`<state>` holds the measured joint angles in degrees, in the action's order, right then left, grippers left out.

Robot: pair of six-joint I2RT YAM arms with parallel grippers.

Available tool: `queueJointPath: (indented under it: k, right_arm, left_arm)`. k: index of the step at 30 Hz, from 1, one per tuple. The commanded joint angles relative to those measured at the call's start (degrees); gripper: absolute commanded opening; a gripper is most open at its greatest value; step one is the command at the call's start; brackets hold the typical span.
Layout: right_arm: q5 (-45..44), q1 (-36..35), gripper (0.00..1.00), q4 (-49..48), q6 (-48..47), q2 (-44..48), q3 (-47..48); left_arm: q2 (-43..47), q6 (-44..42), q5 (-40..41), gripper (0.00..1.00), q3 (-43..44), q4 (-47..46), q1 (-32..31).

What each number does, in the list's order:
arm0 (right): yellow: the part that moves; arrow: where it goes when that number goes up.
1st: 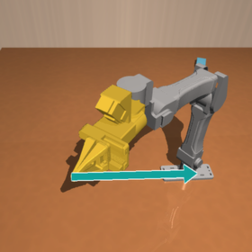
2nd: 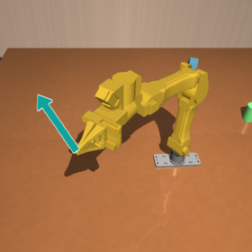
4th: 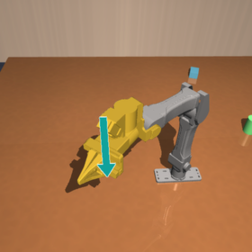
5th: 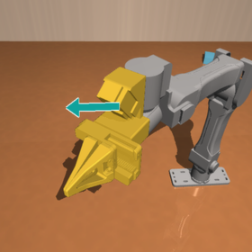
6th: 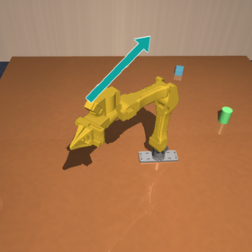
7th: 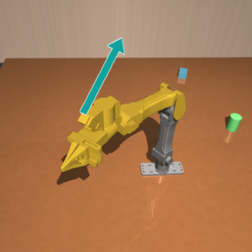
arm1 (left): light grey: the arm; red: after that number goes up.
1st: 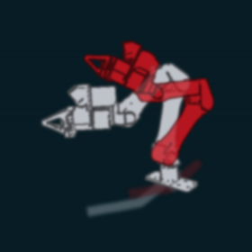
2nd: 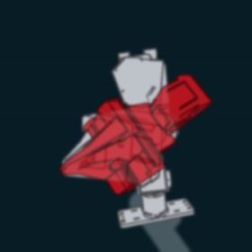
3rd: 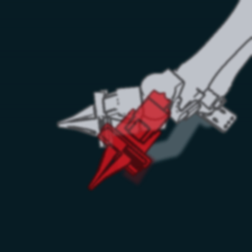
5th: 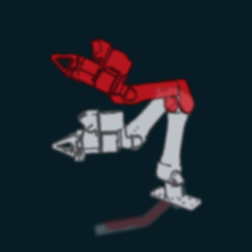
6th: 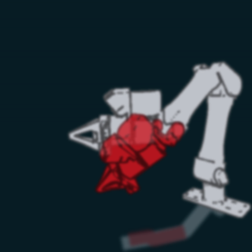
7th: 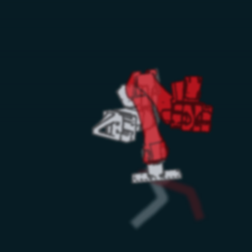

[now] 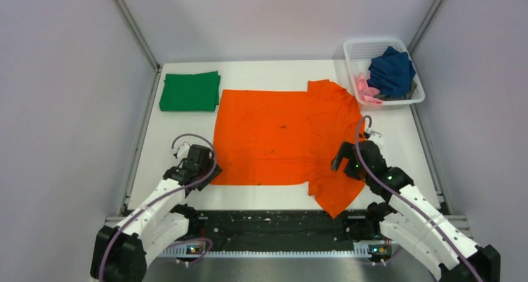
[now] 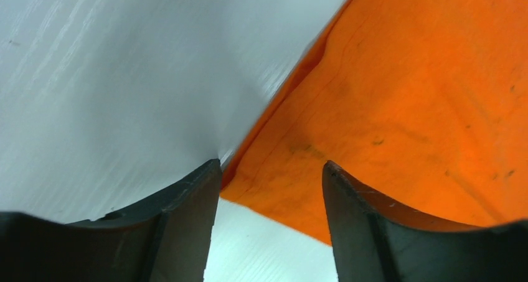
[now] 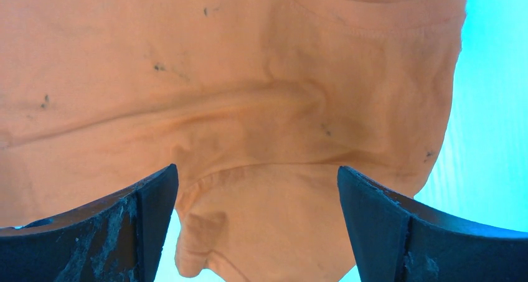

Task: Fold and stack the t-shirts
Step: Flatten out the tshirt

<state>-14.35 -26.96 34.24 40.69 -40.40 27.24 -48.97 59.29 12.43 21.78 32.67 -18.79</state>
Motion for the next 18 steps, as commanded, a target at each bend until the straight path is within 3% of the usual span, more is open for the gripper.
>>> queueJointPath:
  k: [1,7,18]
  right_arm:
    - [0.6,-2.1,0.97,5.2,4.5,2.7,0.3]
    - [-3.5,-9.5,0.97,5.6,9.1,-2.6,1.2]
    - [-8.6,-15.4,0.97,7.7,11.6,-8.1,4.9]
  left_arm:
    - [-6.7,0.2,0.4,0.62,-0.1,-5.9,0.0]
    - [-11.5,-0.3,-3.9,0.45,-0.3,-8.9,0.0]
    - [0.1,1.2,2.0,0.46,1.8,7.5,-0.2]
